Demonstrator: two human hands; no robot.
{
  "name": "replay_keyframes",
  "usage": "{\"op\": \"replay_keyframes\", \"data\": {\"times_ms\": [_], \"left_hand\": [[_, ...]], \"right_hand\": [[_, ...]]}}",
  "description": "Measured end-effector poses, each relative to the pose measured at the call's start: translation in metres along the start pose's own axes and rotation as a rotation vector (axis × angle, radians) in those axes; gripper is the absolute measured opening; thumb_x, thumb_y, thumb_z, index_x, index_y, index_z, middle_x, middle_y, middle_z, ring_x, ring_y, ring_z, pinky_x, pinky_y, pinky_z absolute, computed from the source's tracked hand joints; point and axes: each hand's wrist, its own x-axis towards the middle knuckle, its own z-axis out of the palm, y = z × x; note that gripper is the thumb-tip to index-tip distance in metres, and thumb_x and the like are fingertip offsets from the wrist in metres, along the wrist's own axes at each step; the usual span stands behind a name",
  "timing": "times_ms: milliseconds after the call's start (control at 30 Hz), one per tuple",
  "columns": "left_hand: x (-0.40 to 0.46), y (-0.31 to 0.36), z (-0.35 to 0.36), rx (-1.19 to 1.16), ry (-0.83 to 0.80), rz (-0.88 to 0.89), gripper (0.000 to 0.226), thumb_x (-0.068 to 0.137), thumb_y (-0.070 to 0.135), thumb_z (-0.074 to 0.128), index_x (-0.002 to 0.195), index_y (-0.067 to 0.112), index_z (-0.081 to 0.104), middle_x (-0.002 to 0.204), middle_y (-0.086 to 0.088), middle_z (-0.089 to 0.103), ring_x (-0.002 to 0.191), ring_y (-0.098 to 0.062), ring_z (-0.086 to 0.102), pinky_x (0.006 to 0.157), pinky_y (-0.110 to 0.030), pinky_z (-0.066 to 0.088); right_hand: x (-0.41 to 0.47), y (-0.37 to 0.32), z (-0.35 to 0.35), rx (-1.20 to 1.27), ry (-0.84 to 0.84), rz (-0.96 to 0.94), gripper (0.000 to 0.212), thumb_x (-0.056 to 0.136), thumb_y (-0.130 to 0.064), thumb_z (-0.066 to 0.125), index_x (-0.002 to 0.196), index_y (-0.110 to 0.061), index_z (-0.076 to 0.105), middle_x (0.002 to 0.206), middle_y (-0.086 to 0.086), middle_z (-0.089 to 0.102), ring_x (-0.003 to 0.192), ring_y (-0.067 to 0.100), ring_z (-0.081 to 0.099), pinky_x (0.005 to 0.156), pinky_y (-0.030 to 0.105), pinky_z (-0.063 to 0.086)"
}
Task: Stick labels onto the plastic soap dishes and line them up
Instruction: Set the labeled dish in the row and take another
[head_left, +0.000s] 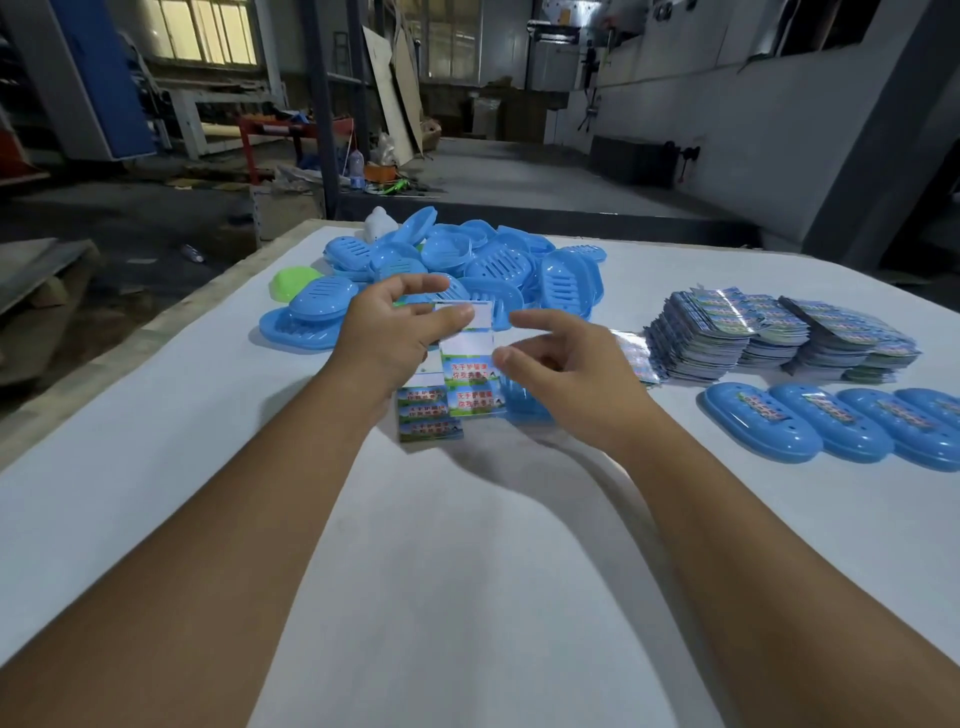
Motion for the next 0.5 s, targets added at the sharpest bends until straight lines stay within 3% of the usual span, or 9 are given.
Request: {"op": "replay_keyframes", "data": {"times_ms": [67, 167, 333, 500], "left_hand": [[-0.001, -0.002, 0.003, -0.010, -0.004, -0.002, 0.033, 0.075, 0.019, 0.087, 0.101, 0.026, 0.068, 0.080, 0.001, 0.078, 0.065, -0.013, 0.072, 0.054, -0.023, 0.053], [-0.003, -0.005, 0.006, 0.038, -0.018, -0.033, 0.028, 0.080, 0.029, 0.083, 0.102, 0.027, 0.067, 0.080, 0.003, 0.078, 0.070, -0.013, 0.075, 0.063, -0.029, 0.056], [-0.005, -0.006, 0.011, 0.105, -0.107, -0.058, 0.027, 0.082, 0.020, 0.078, 0.105, 0.027, 0.067, 0.074, 0.006, 0.076, 0.062, -0.006, 0.069, 0.048, -0.011, 0.044], [-0.007, -0.006, 0.012, 0.184, -0.105, -0.024, 0.033, 0.077, 0.016, 0.078, 0.103, 0.033, 0.067, 0.072, 0.011, 0.075, 0.063, -0.003, 0.070, 0.048, -0.010, 0.044]], "right_hand": [[0.000, -0.001, 0.003, 0.086, -0.073, 0.045, 0.028, 0.091, -0.021, 0.075, 0.116, -0.027, 0.063, 0.081, -0.009, 0.079, 0.069, 0.002, 0.069, 0.067, 0.018, 0.053], [0.003, -0.002, 0.000, 0.150, -0.008, 0.076, 0.024, 0.093, -0.015, 0.073, 0.114, -0.023, 0.066, 0.075, -0.006, 0.078, 0.064, 0.001, 0.069, 0.059, 0.015, 0.051], [0.007, 0.002, -0.005, 0.120, 0.155, 0.098, 0.020, 0.094, -0.014, 0.071, 0.111, -0.023, 0.065, 0.071, -0.006, 0.076, 0.067, 0.003, 0.069, 0.063, 0.021, 0.054], [0.008, 0.003, -0.007, 0.113, 0.155, 0.103, 0.021, 0.095, -0.014, 0.070, 0.114, -0.022, 0.063, 0.070, -0.012, 0.076, 0.070, 0.002, 0.072, 0.061, 0.016, 0.053]]}}
